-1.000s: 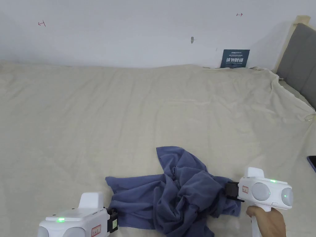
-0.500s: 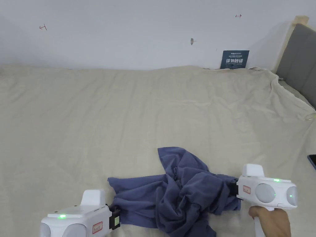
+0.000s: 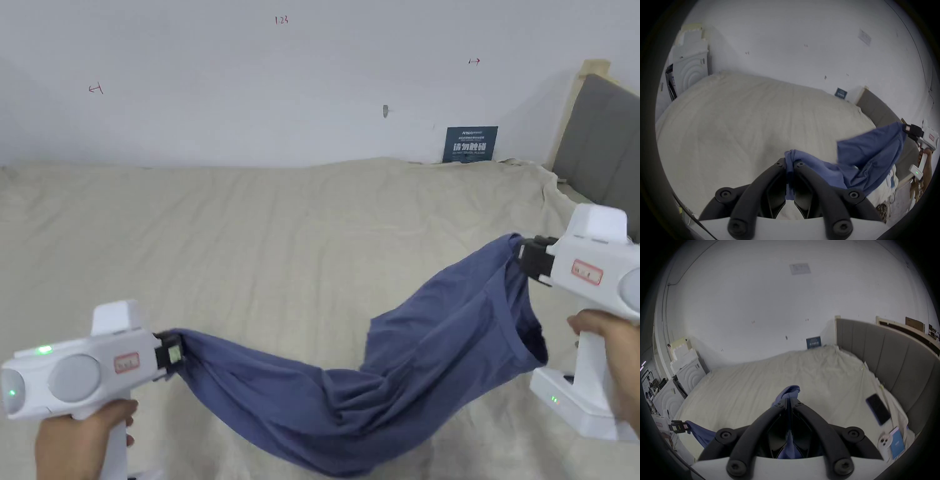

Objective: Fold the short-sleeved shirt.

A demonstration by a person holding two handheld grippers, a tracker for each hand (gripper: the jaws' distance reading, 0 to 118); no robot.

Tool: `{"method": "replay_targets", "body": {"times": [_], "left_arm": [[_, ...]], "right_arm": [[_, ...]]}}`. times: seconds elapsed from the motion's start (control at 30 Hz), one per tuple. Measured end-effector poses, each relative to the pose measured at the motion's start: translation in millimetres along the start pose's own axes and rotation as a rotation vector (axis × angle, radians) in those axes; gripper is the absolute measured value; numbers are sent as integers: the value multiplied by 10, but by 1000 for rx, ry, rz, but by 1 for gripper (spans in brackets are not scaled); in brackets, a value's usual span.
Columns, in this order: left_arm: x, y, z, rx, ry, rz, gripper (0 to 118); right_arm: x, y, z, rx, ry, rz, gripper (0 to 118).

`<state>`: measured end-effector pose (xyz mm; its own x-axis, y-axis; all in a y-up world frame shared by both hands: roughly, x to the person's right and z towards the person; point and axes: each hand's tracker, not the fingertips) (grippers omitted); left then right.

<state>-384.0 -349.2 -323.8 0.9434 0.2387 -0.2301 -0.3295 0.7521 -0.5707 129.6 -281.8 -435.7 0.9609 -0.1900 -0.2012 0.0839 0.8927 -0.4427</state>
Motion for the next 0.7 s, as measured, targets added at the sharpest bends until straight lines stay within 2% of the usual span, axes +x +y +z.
{"method": "replay_targets", "body": {"times": [0.17,0.33,0.47,0.57,0.7], "left_arm": [[-181,622,157,93,20,49,5],[-186,1183,298,183,104,-16,5],[-164,1547,388,245,118,-45,5],[-128,1761,435,314,166,-87,5],[-129,1874,437,360,177,-116,5]], "right_arm": [[96,444,-85,59,-25,12,1],[101,885,-236,94,-26,8,1],[17,1189,-323,149,-47,54,1],[-9,1368,-381,188,-33,22,1],[-57,1422,-469,223,-41,35,1]]}}
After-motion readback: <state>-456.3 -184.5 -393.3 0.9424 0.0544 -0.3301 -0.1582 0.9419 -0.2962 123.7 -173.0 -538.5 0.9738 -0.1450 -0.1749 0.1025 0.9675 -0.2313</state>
